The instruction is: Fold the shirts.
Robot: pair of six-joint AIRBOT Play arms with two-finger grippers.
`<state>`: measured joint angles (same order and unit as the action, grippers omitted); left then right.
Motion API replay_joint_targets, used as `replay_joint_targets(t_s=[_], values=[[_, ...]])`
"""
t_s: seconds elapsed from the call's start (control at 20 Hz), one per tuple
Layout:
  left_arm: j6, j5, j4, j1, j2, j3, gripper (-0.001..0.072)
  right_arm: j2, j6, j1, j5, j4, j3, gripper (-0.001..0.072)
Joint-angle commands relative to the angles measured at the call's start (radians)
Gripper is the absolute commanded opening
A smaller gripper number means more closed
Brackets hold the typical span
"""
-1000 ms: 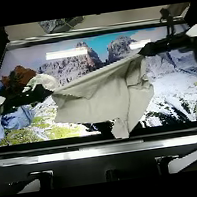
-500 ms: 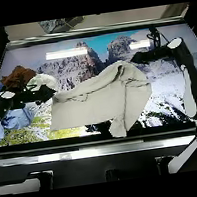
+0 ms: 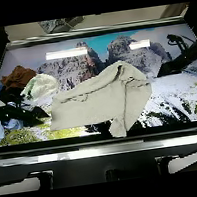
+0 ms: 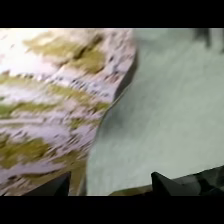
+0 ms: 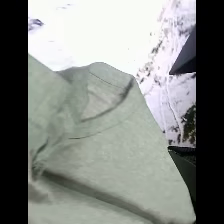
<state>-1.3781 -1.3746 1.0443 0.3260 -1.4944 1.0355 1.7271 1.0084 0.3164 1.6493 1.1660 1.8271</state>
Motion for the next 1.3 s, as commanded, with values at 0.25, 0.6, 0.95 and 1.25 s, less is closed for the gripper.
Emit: replay_joint_targets(t_s=[0.25, 0.6, 0.95, 1.25], values=[[0.047, 0.108, -0.004, -0.022, 0.034, -0.213, 0.0481, -0.021, -0.010, -0.025, 0.096, 0.080, -0.090, 0.0545], [0.024, 0.198, -0.016, -0.071, 0.036, -0.213, 0.0039, -0.027, -0.010, -0.027, 0.123, 0.100, -0.110, 0.0539], [0.047, 0.194, -0.016, -0.071, 0.090, -0.213, 0.0038, -0.143, -0.071, -0.116, -0.124, -0.012, -0.655, 0.0585], [0.056, 0.188, -0.017, -0.072, 0.119, -0.213, 0.0038, -0.143, -0.080, -0.116, -0.327, -0.294, -0.869, 0.0521]])
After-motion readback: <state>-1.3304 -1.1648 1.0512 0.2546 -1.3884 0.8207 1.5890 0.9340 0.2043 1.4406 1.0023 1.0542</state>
